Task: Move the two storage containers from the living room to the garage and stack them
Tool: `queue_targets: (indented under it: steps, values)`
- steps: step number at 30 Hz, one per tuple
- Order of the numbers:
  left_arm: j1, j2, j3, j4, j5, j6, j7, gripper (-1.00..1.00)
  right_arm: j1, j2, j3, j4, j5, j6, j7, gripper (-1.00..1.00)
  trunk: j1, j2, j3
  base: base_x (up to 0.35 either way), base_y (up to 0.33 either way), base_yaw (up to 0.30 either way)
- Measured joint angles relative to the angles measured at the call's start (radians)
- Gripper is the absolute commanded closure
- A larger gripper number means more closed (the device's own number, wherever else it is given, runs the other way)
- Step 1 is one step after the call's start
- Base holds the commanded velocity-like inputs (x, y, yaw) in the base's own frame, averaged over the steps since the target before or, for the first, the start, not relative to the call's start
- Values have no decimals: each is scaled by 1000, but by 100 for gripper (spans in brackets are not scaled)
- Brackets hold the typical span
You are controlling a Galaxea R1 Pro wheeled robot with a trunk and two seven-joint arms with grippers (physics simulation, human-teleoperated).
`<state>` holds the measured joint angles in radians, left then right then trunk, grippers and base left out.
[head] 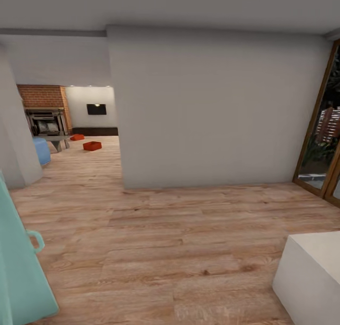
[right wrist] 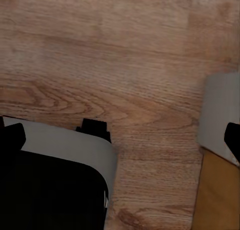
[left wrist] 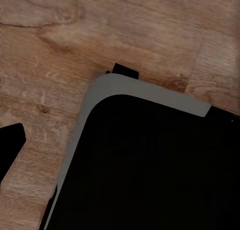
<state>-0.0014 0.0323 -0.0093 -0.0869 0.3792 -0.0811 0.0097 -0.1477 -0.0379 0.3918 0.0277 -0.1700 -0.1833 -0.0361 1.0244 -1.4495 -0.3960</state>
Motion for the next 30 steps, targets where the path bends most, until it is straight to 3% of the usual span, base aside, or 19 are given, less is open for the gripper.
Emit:
queue_targets:
  steps: [8, 30]
  values:
    - [0, 0, 0, 0, -1, 0, 0, -100, 0, -2, -1, 0, -1, -2, -1, -100, 0, 0, 0, 326, 74, 200]
    - [0, 0, 0, 0, -1, 0, 0, -100, 0, -8, -2, 0, 0, -1, 5, -100, 0, 0, 0, 326, 75, 7]
